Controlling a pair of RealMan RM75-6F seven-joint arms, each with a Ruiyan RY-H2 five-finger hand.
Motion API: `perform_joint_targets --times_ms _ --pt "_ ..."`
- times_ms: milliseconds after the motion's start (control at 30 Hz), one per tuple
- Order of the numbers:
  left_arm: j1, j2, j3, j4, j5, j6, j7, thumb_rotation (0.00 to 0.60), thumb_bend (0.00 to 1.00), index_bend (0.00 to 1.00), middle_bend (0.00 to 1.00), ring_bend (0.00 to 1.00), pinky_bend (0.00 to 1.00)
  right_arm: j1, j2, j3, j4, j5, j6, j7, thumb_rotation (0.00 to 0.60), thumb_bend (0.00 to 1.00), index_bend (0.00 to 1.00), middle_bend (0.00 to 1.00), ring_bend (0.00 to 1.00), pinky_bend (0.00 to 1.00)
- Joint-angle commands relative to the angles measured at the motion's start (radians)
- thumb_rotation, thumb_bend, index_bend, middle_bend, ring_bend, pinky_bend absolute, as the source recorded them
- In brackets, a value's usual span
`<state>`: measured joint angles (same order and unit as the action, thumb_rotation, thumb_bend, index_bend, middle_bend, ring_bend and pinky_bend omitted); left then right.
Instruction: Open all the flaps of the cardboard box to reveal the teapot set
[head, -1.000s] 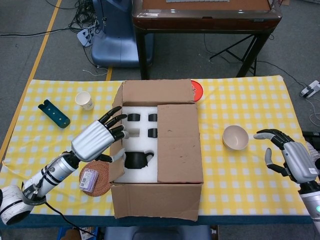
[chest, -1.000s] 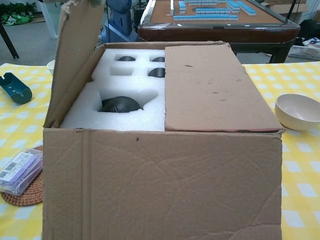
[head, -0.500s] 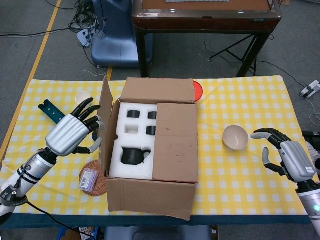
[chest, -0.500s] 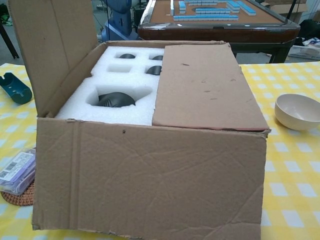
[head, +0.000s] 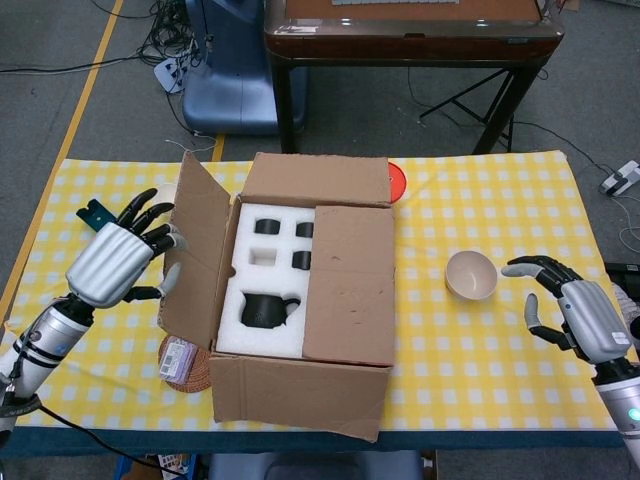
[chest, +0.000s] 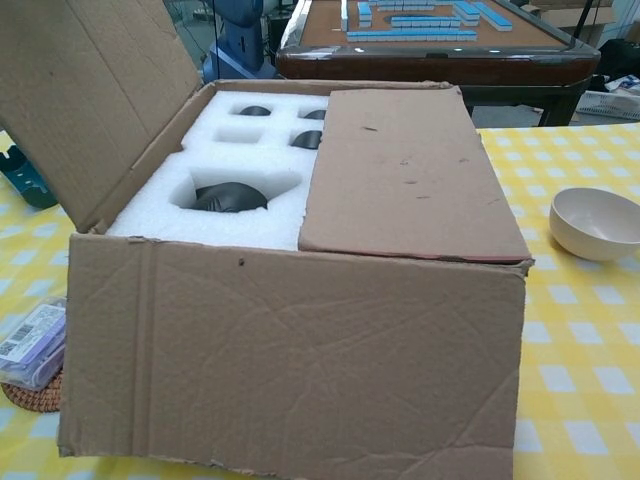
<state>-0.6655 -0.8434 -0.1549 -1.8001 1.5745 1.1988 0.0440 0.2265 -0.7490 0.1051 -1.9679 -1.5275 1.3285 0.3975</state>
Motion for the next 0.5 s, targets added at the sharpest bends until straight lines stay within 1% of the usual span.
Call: perform_joint_targets --times_ms 33,333,500 --pt "0.008 0.003 -0.003 0.005 -0.011 0.000 0.002 0.233 0.49 0.52 0.42 0.15 0.00 0.003 0.000 0.001 0.003 -0.001 -0.002 0.003 0.600 0.67 0.29 0.24 0.17 0.24" --pt "0.032 0.013 0.000 0.018 -0.046 -0.018 0.025 0.230 0.49 0.52 0.42 0.15 0.00 0.026 -0.001 0.007 0.001 -0.013 -0.028 -0.002 0.600 0.67 0.29 0.24 0.17 0.24" --pt "0.046 0.013 0.002 0.018 -0.061 -0.024 0.022 0.229 0.49 0.51 0.42 0.15 0.00 0.065 0.004 0.011 -0.022 -0.042 -0.076 -0.038 0.600 0.68 0.29 0.24 0.17 0.24"
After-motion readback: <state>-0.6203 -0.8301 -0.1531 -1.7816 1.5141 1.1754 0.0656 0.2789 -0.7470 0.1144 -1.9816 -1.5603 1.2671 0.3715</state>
